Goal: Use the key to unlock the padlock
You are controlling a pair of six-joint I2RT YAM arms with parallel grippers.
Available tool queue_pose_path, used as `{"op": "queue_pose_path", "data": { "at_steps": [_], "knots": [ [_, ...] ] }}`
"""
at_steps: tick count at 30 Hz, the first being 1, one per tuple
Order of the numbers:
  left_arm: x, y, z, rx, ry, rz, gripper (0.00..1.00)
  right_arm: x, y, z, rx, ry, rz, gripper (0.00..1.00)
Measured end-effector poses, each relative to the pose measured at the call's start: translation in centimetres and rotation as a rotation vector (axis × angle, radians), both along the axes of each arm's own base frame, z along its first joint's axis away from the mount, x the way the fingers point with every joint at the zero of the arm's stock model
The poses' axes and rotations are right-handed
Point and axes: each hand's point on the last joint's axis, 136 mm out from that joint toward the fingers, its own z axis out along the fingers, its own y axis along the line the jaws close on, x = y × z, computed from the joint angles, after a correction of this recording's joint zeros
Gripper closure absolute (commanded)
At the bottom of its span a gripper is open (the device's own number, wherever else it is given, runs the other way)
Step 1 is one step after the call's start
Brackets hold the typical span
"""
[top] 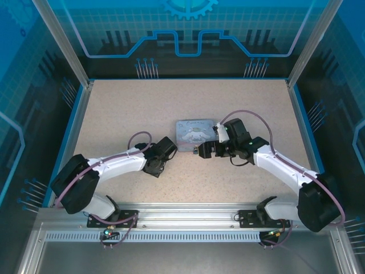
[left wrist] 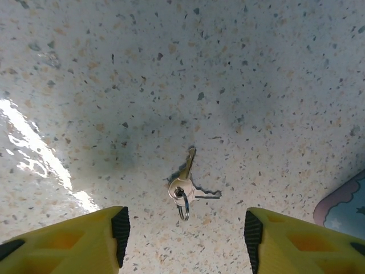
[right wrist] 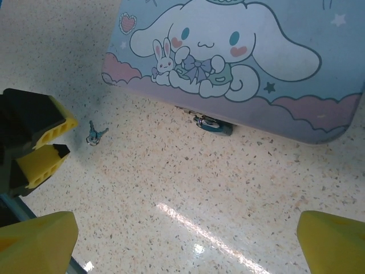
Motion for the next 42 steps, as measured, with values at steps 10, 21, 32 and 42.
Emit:
{"op": "queue_pose_path", "data": {
  "at_steps": [10,21,32,42],
  "knots": [
    [0.3,-0.3,-1.3,0.007,0.019,0.004,0.51,0.0,-0.8,0.2,0.019,0.0,-0.019,0.0],
    [0.5,-0.2,-2.2,0.008,0.053,0.018,0.57,-0.2,-1.2,0.6,0.025,-0.013,-0.028,0.0],
    [0.3,-0.1,-2.5,0.034,0.12,0.026,0.63,-0.2,-1.5,1.3,0.032,-0.034,-0.035,0.0],
    [0.3,-0.1,-2.7,0.053,0.196,0.012,0.65,-0.5,-2.2,1.9,0.028,-0.059,-0.054,0.0]
  ]
}}
